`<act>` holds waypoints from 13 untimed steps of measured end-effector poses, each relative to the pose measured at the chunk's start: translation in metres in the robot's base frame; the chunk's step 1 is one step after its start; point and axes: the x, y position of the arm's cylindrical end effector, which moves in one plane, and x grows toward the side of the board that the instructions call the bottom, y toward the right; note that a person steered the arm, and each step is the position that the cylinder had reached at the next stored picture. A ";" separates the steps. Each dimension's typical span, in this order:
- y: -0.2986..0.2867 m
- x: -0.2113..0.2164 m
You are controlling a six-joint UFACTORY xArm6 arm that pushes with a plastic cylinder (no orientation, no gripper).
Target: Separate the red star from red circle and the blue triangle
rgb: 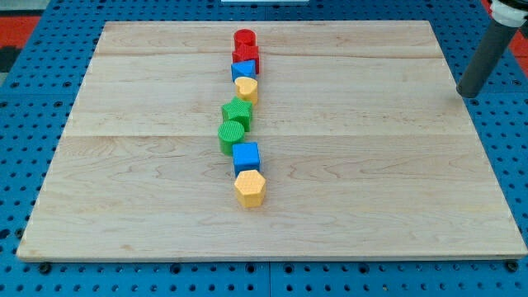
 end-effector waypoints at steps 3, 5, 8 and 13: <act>-0.011 0.002; -0.063 0.005; -0.066 0.006; -0.289 -0.058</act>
